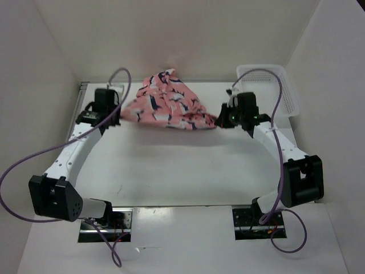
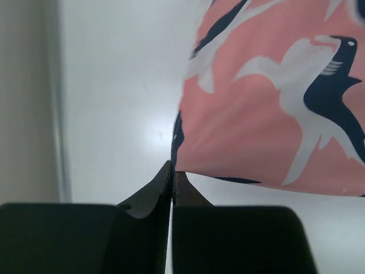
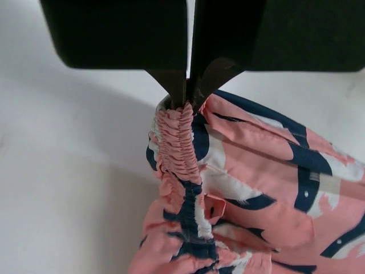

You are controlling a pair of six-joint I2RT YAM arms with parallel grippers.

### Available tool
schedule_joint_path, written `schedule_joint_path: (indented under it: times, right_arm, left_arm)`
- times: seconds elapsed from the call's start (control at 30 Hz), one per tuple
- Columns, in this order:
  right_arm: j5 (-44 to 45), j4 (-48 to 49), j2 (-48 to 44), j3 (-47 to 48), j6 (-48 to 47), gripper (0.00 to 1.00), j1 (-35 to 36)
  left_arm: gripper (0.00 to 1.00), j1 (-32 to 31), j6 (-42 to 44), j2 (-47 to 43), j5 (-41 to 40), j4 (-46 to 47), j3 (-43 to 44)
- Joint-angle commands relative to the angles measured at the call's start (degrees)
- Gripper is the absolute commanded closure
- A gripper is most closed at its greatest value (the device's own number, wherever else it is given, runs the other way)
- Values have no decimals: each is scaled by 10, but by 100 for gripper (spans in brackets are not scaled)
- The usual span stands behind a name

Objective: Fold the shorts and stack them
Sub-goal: Flatten the shorts out

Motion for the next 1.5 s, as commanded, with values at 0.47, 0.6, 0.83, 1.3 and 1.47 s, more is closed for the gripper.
schedule_joint_path:
  times: [0.47, 0.6, 0.83, 1.3, 1.47]
  right_arm:
    - [47, -72, -91, -190, 70, 96, -6]
    - [41, -77, -85, -185, 70, 55, -6]
    - [37, -91, -85, -116, 33, 0, -6]
    - [218, -27, 133, 112, -124, 13, 249]
    - [243, 4, 242, 189, -139, 23, 255]
  left_arm:
    - [100, -88, 3, -101, 10, -144, -273]
    - [100, -108, 3, -106, -28, -144, -311]
    - [82, -121, 3, -101, -75, -118, -339]
    - [0, -96, 3, -38, 38, -12, -117]
    - [0, -39, 3, 172, 162, -2, 69]
